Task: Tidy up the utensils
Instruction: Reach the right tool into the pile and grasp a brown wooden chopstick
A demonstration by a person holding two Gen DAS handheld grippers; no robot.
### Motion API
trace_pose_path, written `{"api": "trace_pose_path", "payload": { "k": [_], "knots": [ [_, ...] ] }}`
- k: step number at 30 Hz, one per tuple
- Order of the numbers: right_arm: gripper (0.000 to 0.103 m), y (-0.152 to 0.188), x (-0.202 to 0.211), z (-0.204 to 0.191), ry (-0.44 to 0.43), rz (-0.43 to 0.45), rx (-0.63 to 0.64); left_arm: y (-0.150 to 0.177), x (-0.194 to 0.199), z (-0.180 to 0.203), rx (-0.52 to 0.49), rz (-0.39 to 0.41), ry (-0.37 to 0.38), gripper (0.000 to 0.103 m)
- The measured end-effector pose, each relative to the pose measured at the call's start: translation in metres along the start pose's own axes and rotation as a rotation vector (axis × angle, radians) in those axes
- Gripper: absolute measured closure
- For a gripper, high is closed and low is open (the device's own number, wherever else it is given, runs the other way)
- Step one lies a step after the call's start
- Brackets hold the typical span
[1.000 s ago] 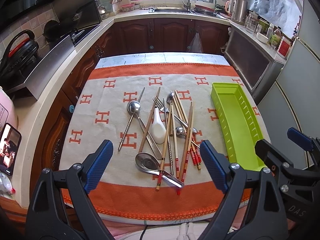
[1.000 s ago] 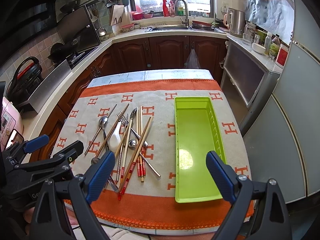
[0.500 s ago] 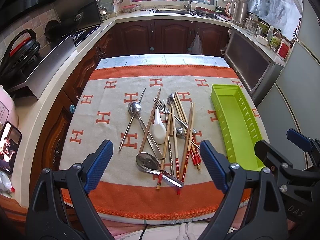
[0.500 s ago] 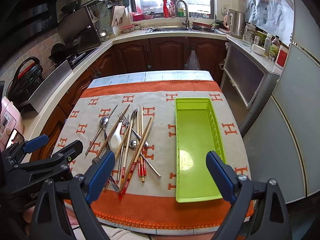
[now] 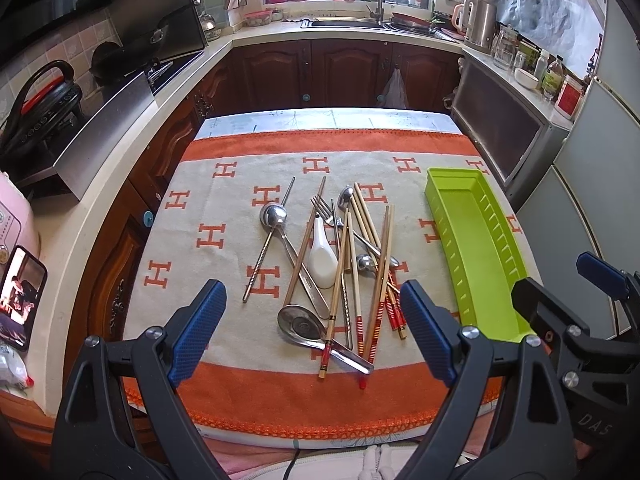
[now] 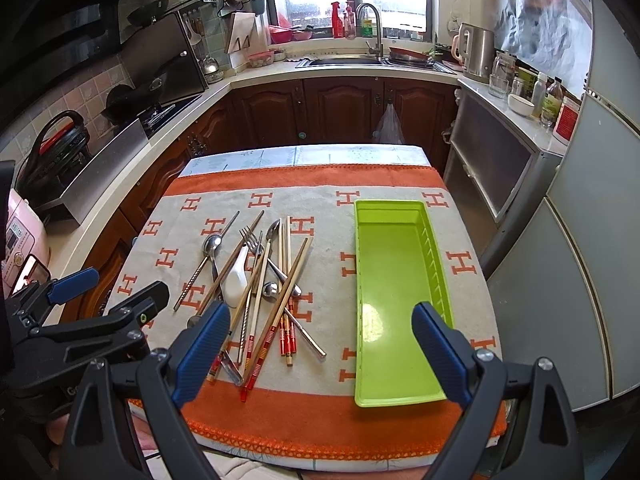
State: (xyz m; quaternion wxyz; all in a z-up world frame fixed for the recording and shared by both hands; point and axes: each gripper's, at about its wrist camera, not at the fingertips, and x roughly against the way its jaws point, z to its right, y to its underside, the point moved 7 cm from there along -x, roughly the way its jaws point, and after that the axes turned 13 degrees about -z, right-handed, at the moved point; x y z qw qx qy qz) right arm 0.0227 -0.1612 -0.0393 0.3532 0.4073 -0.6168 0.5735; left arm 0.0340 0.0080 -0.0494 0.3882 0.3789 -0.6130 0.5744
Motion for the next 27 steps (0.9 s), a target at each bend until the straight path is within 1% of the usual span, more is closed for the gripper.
{"api": "trace_pose_path", "payload": {
  "k": [2,4,6,9,11,13,15,16,18,23,27],
  "knots": [
    [0.012,-0.005,0.000,-0.001,-0.001,0.003,0.004,-0.005,-0.001,-0.006,0.007,-0.001,-0.011,0.015],
    [0.017,-0.012,-0.002,-0.001,-0.002,0.004,0.006,-0.012,-0.006,-0.017,0.032,-0.005,-0.021,0.015],
    [0.025,-0.024,-0.006,0.001,-0.001,-0.003,0.003,-0.020,-0.011,-0.028,0.056,-0.020,-0.013,0.016],
    [0.029,-0.035,-0.018,-0.003,-0.017,-0.017,0.011,-0.033,-0.019,-0.043,0.073,-0.038,0.004,0.016],
    [0.033,-0.039,-0.028,-0.007,-0.030,-0.033,0.015,-0.043,-0.021,-0.053,0.078,-0.024,-0.014,0.016],
    [0.036,-0.050,-0.039,-0.009,-0.047,-0.056,0.022,-0.054,-0.024,-0.063,0.071,-0.010,-0.035,0.015],
    [0.043,-0.058,-0.051,-0.009,-0.072,-0.088,0.017,-0.063,-0.030,-0.074,0.067,-0.004,-0.052,0.015],
    [0.044,-0.058,-0.057,-0.013,-0.085,-0.100,0.016,-0.067,-0.034,-0.079,0.065,-0.002,-0.059,0.015],
    [0.049,-0.064,-0.070,-0.016,-0.104,-0.131,0.014,-0.074,-0.044,-0.087,0.059,-0.015,-0.073,0.015],
    [0.055,-0.069,-0.105,-0.033,-0.144,-0.199,0.015,-0.084,-0.085,-0.105,0.046,-0.065,-0.061,0.016],
    [0.056,-0.072,-0.134,-0.049,-0.213,-0.265,0.007,-0.085,-0.121,-0.114,0.037,-0.101,-0.038,0.016]
  ]
}}
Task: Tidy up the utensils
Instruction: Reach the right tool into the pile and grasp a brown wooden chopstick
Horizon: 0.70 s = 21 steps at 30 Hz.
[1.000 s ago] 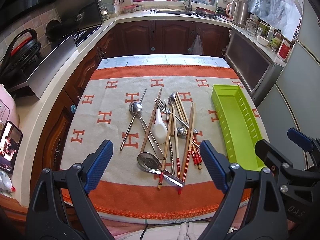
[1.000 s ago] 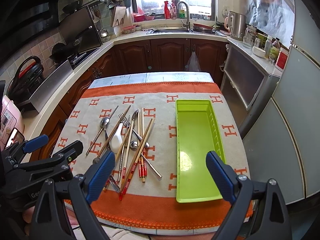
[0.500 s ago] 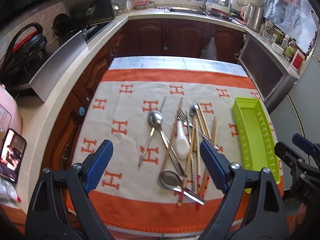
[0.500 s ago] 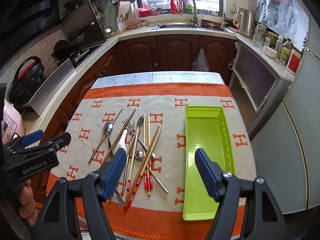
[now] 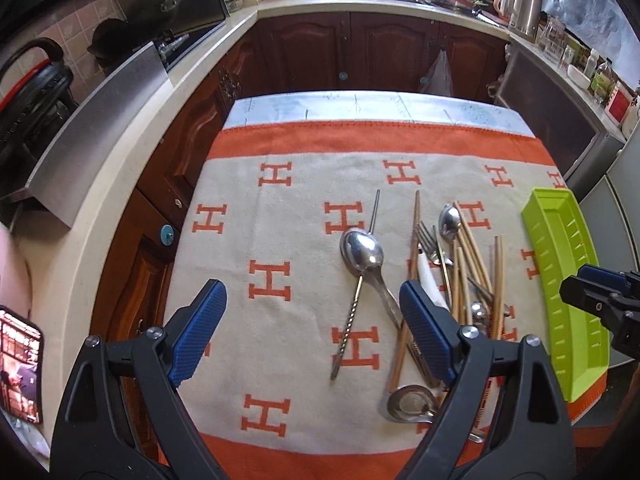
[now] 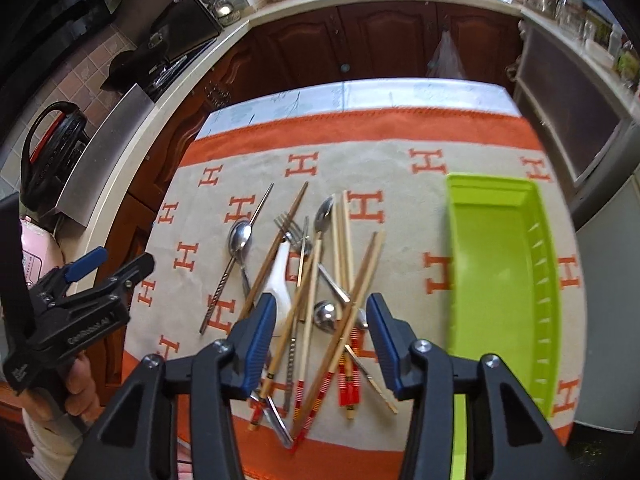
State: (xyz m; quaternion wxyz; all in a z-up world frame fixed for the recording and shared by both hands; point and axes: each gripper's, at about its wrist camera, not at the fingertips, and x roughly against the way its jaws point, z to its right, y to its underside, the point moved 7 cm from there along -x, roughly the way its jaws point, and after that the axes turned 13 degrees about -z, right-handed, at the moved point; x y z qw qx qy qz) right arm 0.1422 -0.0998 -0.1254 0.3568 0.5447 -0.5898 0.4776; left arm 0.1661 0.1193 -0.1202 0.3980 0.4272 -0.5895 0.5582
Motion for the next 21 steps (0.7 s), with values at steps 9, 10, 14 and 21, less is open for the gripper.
{"api": "trace_pose_path", "payload": {
  "k": [9,10,14,21],
  "knots": [
    [0.063,-0.019,-0.073,-0.037,-0.168,-0.141,-0.060,-0.003,-0.074,0.005,-0.072,-0.058,0.023,0.024],
    [0.066,-0.021,-0.079,-0.039,-0.177,-0.152,-0.070,-0.002,-0.080,0.005,-0.078,-0.068,0.021,0.025],
    [0.070,-0.027,-0.103,-0.046,-0.193,-0.192,-0.110,0.003,-0.100,0.006,-0.090,-0.103,0.022,0.029],
    [0.076,-0.036,-0.124,-0.051,-0.169,-0.215,-0.145,0.010,-0.116,0.002,-0.101,-0.131,0.037,0.030]
  ]
}}
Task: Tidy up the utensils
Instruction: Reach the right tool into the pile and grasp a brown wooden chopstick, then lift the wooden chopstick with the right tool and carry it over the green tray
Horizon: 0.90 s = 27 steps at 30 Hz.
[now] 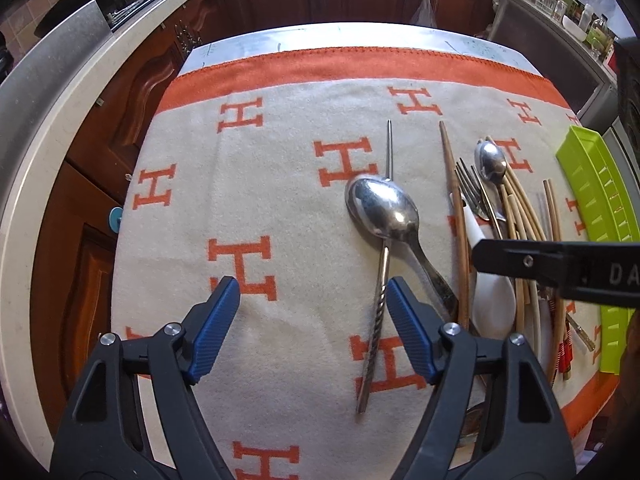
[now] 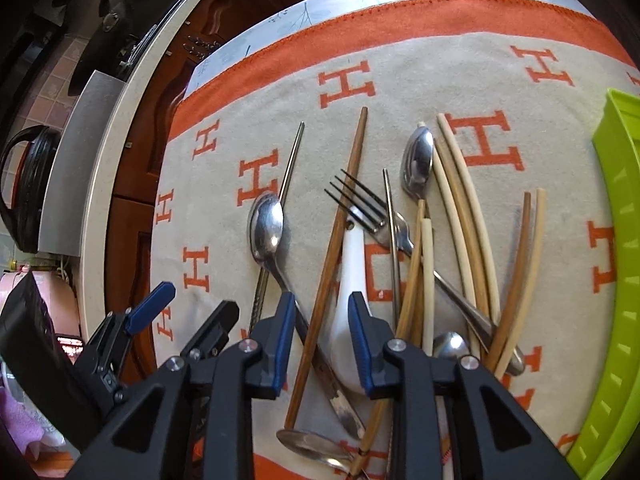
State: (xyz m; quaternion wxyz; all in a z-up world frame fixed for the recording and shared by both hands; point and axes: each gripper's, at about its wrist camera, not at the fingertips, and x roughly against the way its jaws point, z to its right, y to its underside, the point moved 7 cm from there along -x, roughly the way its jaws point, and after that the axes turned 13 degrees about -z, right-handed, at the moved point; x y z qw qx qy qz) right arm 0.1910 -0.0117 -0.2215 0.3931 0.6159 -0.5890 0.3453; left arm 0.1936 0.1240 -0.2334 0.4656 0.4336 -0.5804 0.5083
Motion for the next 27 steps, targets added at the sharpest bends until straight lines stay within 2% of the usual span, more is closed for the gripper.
{"api": "trace_pose_path", "payload": {
  "k": [2,5,9,15,19,21,27],
  "knots": [
    [0.076,-0.004,-0.001,-0.002,0.011,0.004,0.000,0.000,-0.002,0.000,-0.005,-0.002,0.007,0.032],
    [0.083,-0.007,-0.002,-0.005,0.008,0.003,-0.003,-0.001,-0.004,0.003,-0.013,-0.006,0.015,0.036],
    [0.083,-0.006,-0.004,-0.010,0.001,-0.007,-0.004,-0.003,-0.005,0.008,-0.030,0.000,0.023,0.038],
    [0.084,-0.008,-0.019,-0.008,0.018,-0.044,-0.047,-0.009,-0.011,0.013,-0.031,-0.006,0.035,0.039],
    [0.086,-0.014,-0.022,-0.009,0.051,-0.030,-0.047,-0.010,-0.012,0.014,-0.029,-0.007,0.041,0.039],
    [0.093,-0.017,-0.025,-0.009,0.071,-0.027,-0.051,-0.011,-0.012,0.014,-0.026,-0.007,0.044,0.039],
    [0.097,-0.018,-0.025,-0.008,0.048,-0.005,-0.047,-0.007,-0.006,0.013,-0.015,-0.004,0.058,0.039]
  ]
}}
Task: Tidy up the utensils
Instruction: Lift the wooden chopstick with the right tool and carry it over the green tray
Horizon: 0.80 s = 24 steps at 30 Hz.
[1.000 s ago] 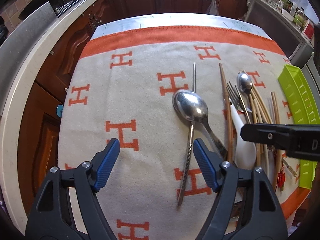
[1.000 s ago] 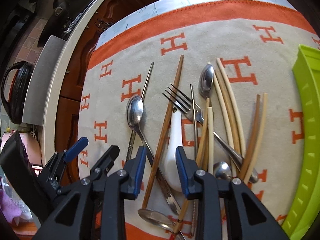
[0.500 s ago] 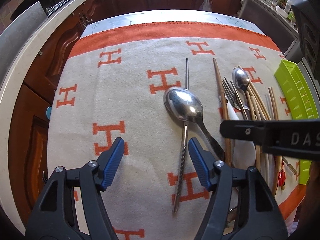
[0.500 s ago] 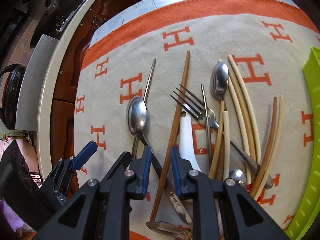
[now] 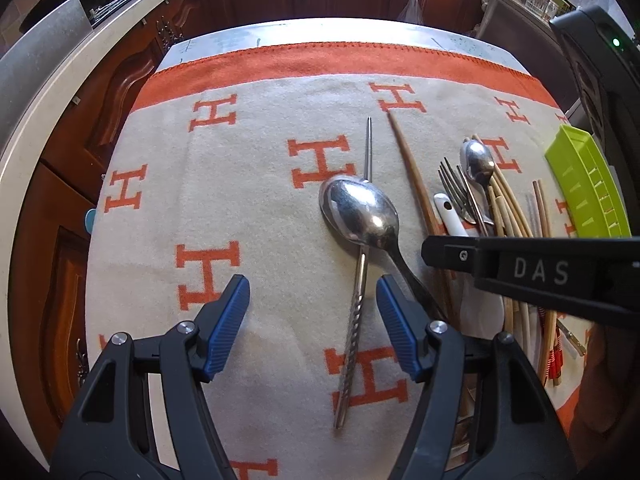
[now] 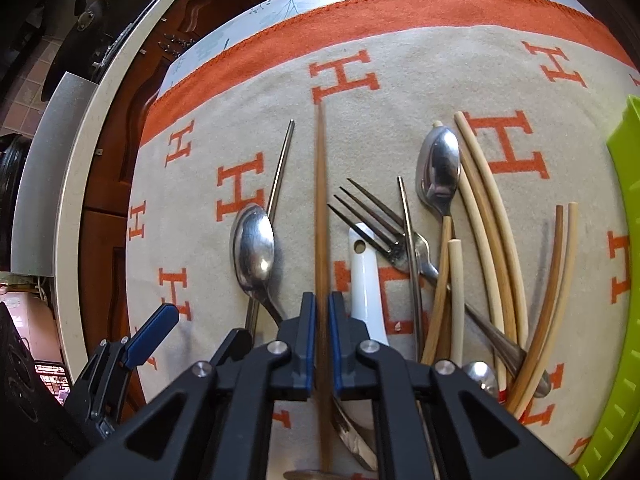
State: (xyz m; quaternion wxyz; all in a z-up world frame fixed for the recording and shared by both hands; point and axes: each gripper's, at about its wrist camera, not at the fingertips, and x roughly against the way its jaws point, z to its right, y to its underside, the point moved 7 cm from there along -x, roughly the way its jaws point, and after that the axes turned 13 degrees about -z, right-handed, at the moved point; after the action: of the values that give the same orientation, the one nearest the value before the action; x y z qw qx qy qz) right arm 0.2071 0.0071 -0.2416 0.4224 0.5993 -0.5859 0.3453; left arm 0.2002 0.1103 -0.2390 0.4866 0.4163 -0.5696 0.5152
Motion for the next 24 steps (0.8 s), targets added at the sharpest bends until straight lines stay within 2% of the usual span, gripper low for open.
{"api": "trace_pose_path", "payload": {
  "k": [10,13,19,24],
  "knots": [
    [0.097,0.017,0.036,0.002,-0.193,0.039,0.031,0.032,0.033,-0.010,0.069,0.021,0.063,0.039],
    [0.097,0.027,0.047,0.003,-0.223,0.043,0.042,0.044,0.047,-0.008,0.072,0.030,0.092,0.039],
    [0.097,0.048,0.084,0.017,-0.196,0.101,0.070,0.062,0.068,0.025,0.010,0.045,0.120,0.039],
    [0.097,0.067,0.114,0.048,-0.141,0.162,0.055,0.067,0.071,0.065,-0.068,0.050,0.125,0.039]
  ]
}}
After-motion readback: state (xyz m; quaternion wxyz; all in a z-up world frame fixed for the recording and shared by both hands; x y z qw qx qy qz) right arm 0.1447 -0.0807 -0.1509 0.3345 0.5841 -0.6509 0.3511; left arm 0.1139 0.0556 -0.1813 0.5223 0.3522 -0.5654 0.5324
